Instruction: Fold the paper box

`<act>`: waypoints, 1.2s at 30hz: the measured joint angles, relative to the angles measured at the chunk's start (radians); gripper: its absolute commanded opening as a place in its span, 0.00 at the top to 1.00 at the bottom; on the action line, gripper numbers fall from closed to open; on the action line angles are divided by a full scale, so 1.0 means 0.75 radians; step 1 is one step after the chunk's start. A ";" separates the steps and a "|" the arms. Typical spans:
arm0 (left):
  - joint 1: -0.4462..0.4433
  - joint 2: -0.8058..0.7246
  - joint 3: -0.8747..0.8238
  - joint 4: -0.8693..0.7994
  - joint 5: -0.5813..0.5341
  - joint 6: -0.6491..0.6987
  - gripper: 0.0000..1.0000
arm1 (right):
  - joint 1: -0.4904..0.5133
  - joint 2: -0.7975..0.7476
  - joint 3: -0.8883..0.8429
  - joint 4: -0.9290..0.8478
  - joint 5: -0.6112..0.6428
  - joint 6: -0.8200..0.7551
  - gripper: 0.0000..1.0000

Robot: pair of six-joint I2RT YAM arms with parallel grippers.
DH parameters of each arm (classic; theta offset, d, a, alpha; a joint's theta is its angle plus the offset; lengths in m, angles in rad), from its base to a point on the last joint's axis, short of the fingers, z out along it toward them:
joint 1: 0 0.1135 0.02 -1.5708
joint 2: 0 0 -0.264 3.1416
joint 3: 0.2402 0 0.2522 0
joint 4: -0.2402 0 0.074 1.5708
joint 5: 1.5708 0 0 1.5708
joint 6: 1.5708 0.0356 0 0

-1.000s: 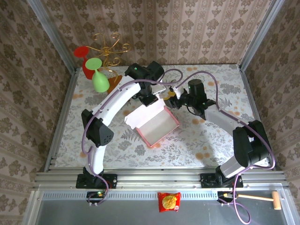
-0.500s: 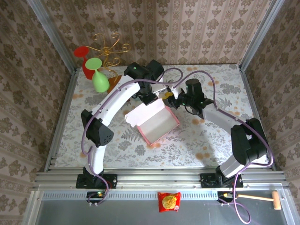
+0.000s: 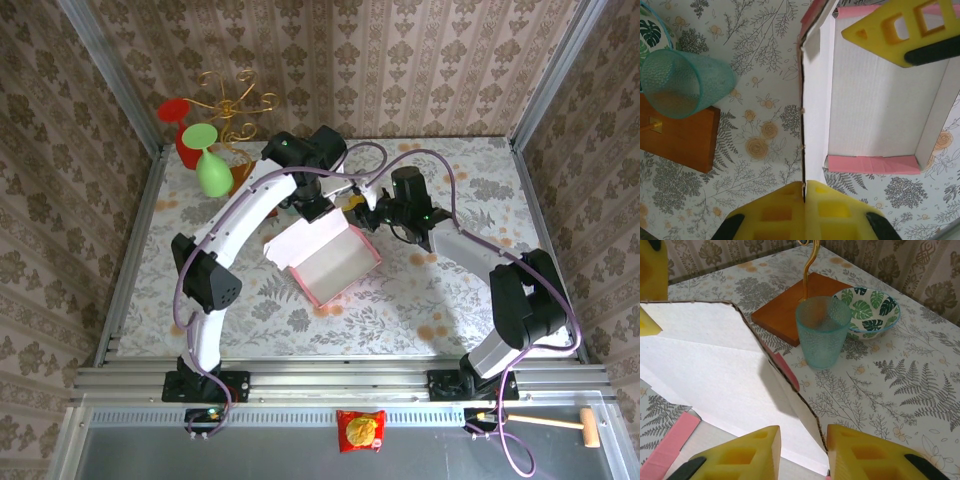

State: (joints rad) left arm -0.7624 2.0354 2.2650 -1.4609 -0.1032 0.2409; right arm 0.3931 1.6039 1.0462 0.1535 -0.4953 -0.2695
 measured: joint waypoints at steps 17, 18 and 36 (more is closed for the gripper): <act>0.027 -0.003 -0.018 0.038 0.047 -0.001 0.98 | 0.007 0.017 0.018 0.010 0.022 0.036 1.00; 0.032 -0.005 -0.024 0.044 0.058 -0.001 0.95 | 0.007 0.017 0.017 0.009 0.025 0.038 1.00; 0.157 -0.367 -0.347 0.335 0.165 -0.243 0.27 | -0.066 -0.091 -0.167 0.115 0.047 0.084 1.00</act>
State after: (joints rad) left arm -0.6445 1.7603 2.0048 -1.2098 0.0204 0.0586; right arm 0.3439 1.5356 0.9211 0.2401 -0.4599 -0.2062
